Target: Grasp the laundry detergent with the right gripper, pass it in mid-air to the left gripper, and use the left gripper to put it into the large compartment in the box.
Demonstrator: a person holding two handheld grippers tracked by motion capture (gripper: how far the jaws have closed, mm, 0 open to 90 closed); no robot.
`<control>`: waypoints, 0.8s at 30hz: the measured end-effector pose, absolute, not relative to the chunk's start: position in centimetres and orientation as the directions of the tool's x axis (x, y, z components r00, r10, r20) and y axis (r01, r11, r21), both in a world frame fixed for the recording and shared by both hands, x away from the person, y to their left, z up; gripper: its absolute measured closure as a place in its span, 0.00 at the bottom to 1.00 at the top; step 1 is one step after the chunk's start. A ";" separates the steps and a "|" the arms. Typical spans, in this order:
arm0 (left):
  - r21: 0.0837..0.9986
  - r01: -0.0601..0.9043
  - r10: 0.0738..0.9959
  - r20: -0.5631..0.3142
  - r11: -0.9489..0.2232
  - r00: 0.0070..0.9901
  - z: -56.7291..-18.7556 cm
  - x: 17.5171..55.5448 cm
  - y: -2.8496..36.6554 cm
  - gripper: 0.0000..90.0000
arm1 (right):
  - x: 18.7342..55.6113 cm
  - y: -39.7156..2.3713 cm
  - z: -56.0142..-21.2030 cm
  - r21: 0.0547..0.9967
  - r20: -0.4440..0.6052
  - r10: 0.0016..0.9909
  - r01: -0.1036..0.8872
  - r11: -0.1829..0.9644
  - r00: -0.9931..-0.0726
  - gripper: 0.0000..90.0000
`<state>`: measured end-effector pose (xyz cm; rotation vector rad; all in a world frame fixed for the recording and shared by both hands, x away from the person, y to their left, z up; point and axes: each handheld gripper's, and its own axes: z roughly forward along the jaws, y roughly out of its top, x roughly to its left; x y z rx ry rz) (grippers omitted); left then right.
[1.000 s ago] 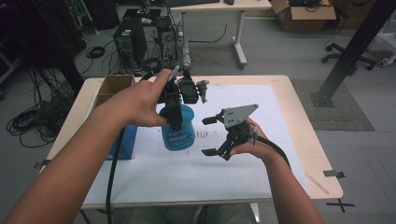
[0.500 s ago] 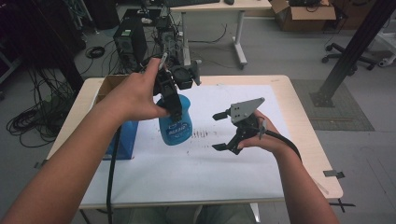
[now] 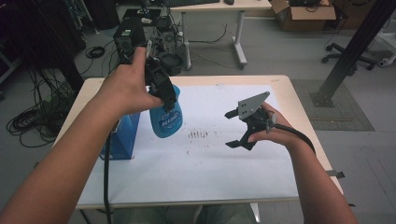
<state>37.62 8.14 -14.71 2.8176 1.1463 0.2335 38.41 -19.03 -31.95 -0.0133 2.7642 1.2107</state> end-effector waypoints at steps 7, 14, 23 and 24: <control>0.162 0.772 0.787 0.068 -0.615 0.613 -13.8 38.2 9.6 0.43 | 38.8 -20.1 -31.9 0.684 -0.112 0.043 -0.045 0.728 -0.993 0.02; 0.148 0.811 0.824 0.059 -0.566 0.564 -12.5 38.6 10.6 0.43 | 38.9 -20.7 -31.9 0.668 -0.110 0.046 -0.040 0.743 -0.993 0.02; 0.155 0.859 0.873 0.057 -0.487 0.485 -9.9 38.7 12.4 0.43 | 39.0 -20.6 -31.9 0.660 -0.106 0.035 -0.044 0.750 -0.994 0.02; 0.154 0.866 0.879 0.057 -0.475 0.473 -9.6 38.8 12.7 0.43 | 39.0 -20.6 -31.9 0.660 -0.105 0.033 -0.045 0.750 -0.994 0.02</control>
